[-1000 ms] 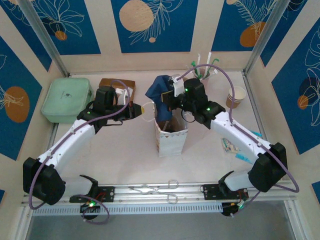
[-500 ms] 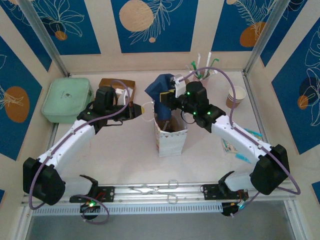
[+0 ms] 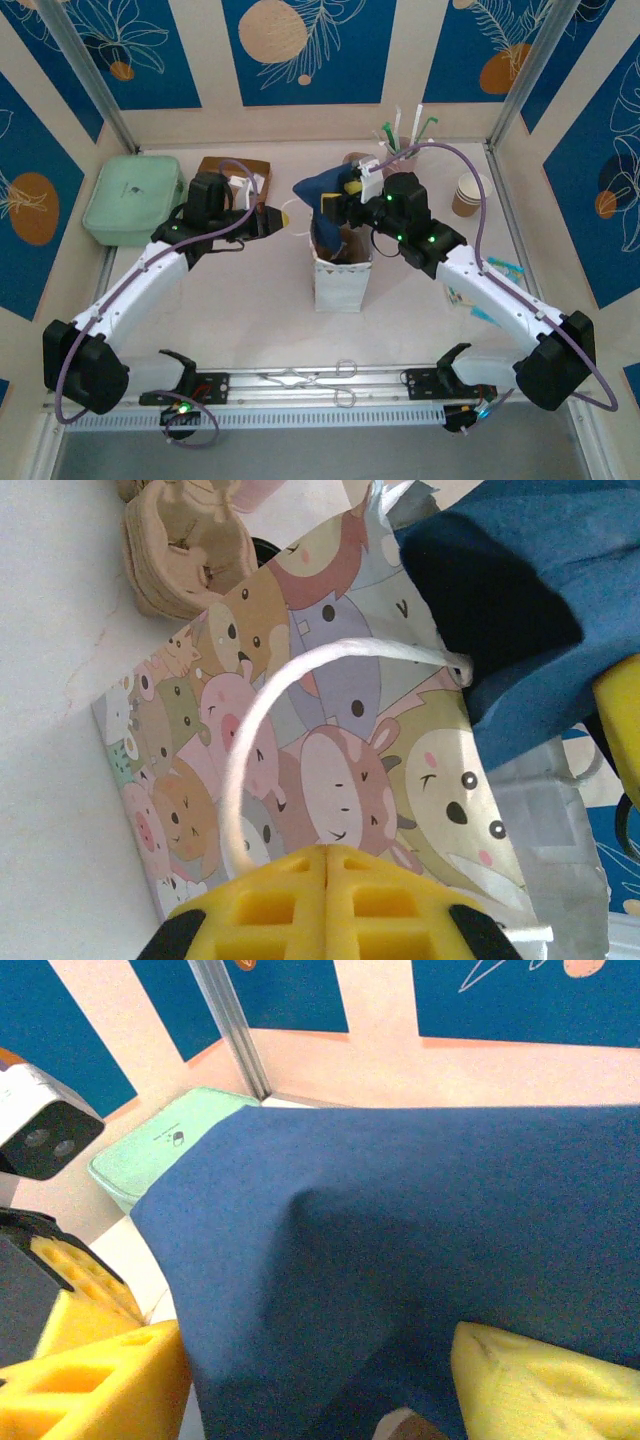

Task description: Pack the takeout coffee

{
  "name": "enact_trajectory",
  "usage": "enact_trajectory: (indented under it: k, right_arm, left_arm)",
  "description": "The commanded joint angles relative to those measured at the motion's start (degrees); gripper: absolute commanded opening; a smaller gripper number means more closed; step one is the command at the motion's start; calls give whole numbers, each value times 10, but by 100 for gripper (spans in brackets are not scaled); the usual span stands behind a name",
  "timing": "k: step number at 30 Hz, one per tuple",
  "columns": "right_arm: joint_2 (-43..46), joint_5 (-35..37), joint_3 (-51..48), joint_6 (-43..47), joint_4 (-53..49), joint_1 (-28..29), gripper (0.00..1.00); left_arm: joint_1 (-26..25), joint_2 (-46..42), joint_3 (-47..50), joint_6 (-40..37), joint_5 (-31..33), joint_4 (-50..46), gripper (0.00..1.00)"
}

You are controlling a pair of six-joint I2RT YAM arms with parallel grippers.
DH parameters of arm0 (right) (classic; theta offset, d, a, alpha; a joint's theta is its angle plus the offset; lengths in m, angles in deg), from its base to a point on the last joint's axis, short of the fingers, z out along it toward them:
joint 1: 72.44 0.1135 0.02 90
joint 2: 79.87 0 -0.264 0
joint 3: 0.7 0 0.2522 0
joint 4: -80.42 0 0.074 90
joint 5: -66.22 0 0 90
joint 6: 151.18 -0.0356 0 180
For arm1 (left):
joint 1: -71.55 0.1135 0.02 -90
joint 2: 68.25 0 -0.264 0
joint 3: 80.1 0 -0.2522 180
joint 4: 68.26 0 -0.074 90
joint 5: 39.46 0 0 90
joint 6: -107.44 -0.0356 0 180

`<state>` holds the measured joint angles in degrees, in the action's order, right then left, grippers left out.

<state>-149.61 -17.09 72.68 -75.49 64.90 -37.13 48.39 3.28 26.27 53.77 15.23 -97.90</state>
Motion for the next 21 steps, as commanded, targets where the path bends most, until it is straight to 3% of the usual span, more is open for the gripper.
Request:
enact_trajectory:
  k: [1, 13, 21]
  right_arm:
    - [11, 11, 13, 10, -20, 5, 70]
    - [44, 11, 55, 10, -64, 12, 74]
    - [-7, 36, 206, 16, -178, 12, 73]
  left_arm:
    - [-2, -12, -10, -1, -4, -5, 6]
    - [-2, -25, -29, -5, 6, -22, 6]
    - [-2, -25, -43, -8, 8, -28, 7]
